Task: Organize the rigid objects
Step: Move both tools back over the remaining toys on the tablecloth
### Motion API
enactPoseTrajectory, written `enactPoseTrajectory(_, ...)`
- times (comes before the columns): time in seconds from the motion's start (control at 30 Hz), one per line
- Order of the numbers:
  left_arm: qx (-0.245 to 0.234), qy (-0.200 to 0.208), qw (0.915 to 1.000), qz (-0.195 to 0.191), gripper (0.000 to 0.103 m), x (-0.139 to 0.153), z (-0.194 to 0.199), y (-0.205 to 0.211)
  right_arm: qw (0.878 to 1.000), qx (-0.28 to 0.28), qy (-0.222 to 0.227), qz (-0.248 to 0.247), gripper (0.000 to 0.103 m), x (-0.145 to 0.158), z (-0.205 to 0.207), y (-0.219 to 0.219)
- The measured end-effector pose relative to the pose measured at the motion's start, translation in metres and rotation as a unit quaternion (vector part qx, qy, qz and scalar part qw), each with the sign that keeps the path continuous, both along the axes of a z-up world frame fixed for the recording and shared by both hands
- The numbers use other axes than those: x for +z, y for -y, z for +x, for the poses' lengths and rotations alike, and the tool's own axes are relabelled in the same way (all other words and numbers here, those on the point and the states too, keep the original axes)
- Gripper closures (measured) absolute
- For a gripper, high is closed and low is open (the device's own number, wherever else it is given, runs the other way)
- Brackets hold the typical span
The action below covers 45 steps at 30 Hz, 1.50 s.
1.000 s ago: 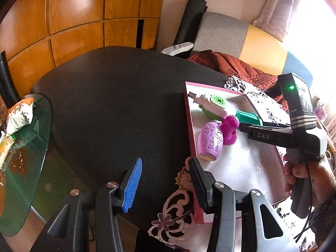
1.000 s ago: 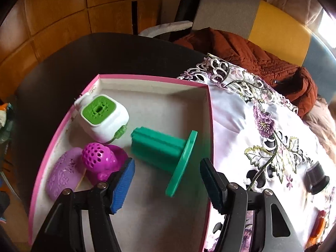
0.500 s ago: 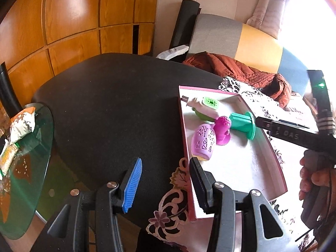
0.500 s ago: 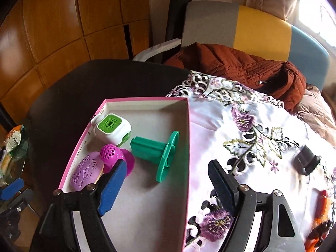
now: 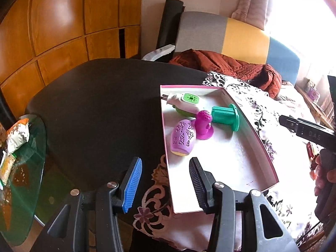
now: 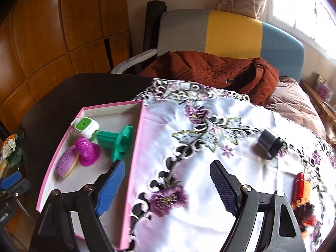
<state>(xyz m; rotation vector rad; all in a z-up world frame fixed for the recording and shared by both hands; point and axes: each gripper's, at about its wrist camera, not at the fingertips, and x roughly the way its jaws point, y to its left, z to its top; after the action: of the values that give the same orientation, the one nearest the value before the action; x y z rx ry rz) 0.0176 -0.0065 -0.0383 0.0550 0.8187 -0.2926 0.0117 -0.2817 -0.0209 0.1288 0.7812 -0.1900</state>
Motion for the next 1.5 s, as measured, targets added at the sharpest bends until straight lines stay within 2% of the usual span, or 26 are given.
enactPoseTrajectory(0.2,-0.023,0.004,0.9997,0.008,0.056,0.002,-0.004,0.014,0.999,-0.048,0.005,-0.004,0.014,0.006,-0.028,0.046)
enactPoseTrajectory(0.3,-0.038,0.006,0.9992,0.009,0.056,0.004,-0.005,0.023,0.995,-0.101,0.014,-0.008,0.014,0.012,-0.047,0.084)
enactPoseTrajectory(0.4,-0.053,0.003,0.9986,0.009,0.056,0.005,-0.004,0.033,0.985,-0.169,0.023,-0.006,0.013,0.017,-0.072,0.130)
enactPoseTrajectory(0.6,-0.086,0.006,0.9962,0.014,0.055,0.011,-0.007,0.061,0.950,-0.311,0.033,0.001,0.010,0.010,-0.123,0.213)
enactPoseTrajectory(0.77,-0.130,0.008,0.9913,0.020,0.043,0.018,-0.009,0.102,0.909,-0.404,0.056,0.080,0.010,-0.003,-0.161,0.256)
enactPoseTrajectory(0.83,-0.152,0.004,0.9882,0.020,0.040,0.020,-0.009,0.123,0.903,-0.414,0.065,0.094,0.009,-0.003,-0.168,0.260)
enactPoseTrajectory(0.93,-0.191,-0.004,0.9815,0.016,0.032,0.022,-0.009,0.161,0.902,-0.414,0.066,0.104,0.009,-0.003,-0.169,0.261)
enactPoseTrajectory(1.23,-0.298,-0.011,0.9541,0.031,0.022,0.018,-0.003,0.275,0.899,-0.415,0.074,0.124,0.007,-0.002,-0.172,0.263)
enactPoseTrajectory(1.5,-0.380,-0.002,0.9239,0.046,0.015,0.005,0.010,0.366,0.898,-0.411,0.067,0.139,0.006,-0.007,-0.169,0.266)
